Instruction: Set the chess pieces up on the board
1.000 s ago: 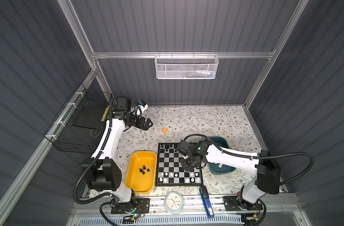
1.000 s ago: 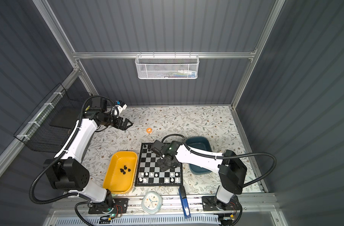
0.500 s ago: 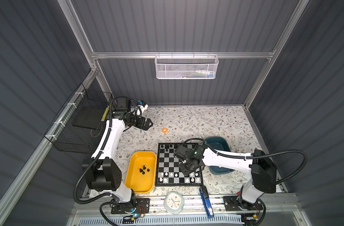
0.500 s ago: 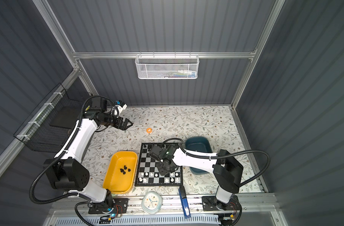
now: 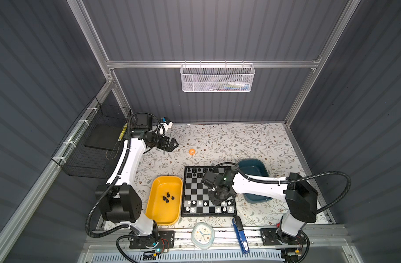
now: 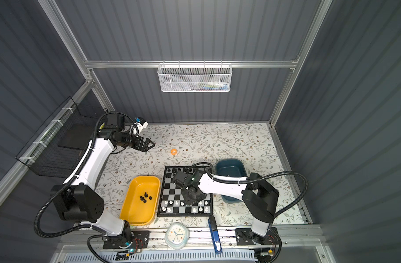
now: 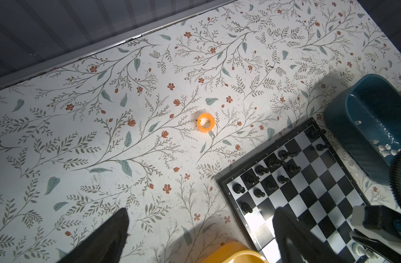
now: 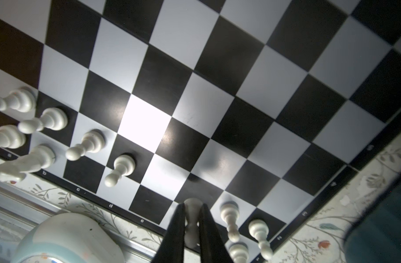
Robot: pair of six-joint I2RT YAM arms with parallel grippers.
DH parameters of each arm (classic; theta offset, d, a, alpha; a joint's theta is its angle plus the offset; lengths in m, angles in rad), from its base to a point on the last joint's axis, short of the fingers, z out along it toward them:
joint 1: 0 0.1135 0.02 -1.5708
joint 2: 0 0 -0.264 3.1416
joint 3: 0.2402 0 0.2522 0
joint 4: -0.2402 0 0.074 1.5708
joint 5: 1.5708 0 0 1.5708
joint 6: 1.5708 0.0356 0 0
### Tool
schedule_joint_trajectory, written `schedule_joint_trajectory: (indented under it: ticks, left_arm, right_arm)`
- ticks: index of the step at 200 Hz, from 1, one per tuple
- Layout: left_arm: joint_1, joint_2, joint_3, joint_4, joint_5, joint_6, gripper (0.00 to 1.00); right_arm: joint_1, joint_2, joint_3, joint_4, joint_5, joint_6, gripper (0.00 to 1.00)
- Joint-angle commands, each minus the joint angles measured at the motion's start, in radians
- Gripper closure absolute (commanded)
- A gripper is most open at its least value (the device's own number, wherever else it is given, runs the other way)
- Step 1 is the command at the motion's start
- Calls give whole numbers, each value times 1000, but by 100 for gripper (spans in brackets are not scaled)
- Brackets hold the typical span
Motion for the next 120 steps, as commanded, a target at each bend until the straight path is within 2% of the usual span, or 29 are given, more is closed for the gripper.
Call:
schedule_joint_trajectory:
  ticks: [1, 120]
  left_arm:
    - [-5, -31, -8, -4, 16, -9, 1]
    - [-5, -46, 6, -17, 49, -5, 0]
  right_arm:
    - [9, 13, -14, -3, -1, 28, 84]
    - [11, 28, -31, -4, 12, 57, 84]
